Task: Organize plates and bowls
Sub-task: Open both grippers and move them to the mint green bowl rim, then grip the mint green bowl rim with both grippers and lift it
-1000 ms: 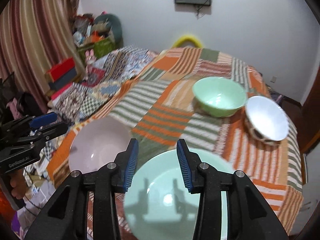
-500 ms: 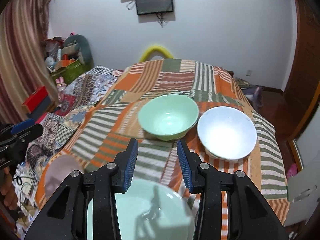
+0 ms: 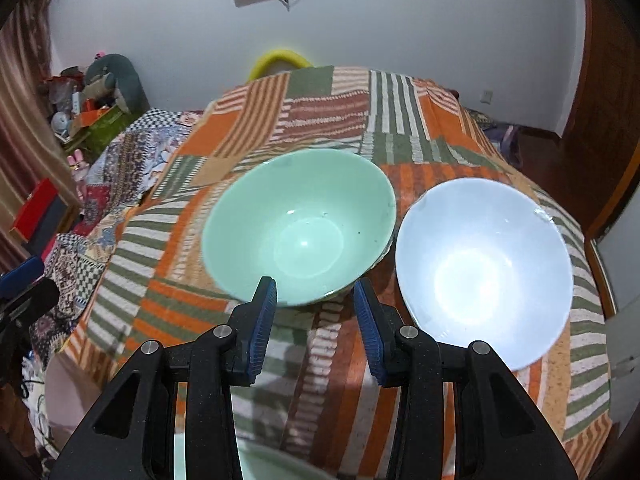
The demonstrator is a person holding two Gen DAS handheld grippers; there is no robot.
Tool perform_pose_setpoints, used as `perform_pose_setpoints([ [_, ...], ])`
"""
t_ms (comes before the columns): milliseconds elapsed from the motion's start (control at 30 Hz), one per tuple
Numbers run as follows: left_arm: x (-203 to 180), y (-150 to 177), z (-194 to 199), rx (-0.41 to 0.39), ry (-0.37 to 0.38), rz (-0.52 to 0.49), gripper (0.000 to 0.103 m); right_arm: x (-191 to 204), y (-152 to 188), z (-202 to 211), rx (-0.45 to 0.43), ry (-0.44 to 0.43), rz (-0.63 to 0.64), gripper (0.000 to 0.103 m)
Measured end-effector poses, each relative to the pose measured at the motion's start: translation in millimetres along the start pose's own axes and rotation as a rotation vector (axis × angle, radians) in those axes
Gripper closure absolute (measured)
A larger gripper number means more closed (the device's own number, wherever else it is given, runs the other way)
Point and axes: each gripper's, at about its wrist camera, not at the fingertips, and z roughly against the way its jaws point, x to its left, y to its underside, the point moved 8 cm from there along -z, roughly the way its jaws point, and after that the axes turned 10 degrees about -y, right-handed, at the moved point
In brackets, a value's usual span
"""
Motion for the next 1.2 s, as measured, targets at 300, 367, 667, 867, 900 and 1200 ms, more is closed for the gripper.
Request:
perform_pose_setpoints([
  [300,-1.3,1.1,-16.0,0.024,0.029,-0.004,0.035,-11.4,-4.5,-16.8,0.023,0.022,-0.041,0.066],
  [367,0.0,1.9,-18.6,0.028,0.02,-0.011,0.035,-12.7,-5.6,-22.5,0.035,0.025,-0.042,0.068],
  [667,9.8,9.4,-38.0,0.09,0.001,-0.026,0.035,13.4,5.4,-31.9,0.087,0.004,0.119,0.08],
  [867,16.3,13.2,-51.9,0.143,0.022,-0.009,0.037,37.7,25.0,-26.8,0.139,-0.101,0.183,0.082],
  [900,17.3,13.8,-53.6,0.15,0.02,-0.007,0.041,42.0,26.7,-27.3,0.149,-0.117,0.187,0.082],
  [1200,25.5,14.8,-69.5,0.194,0.017,-0.008,0.047,55.7,28.4,-25.5,0.175,-0.19,0.177,0.079],
])
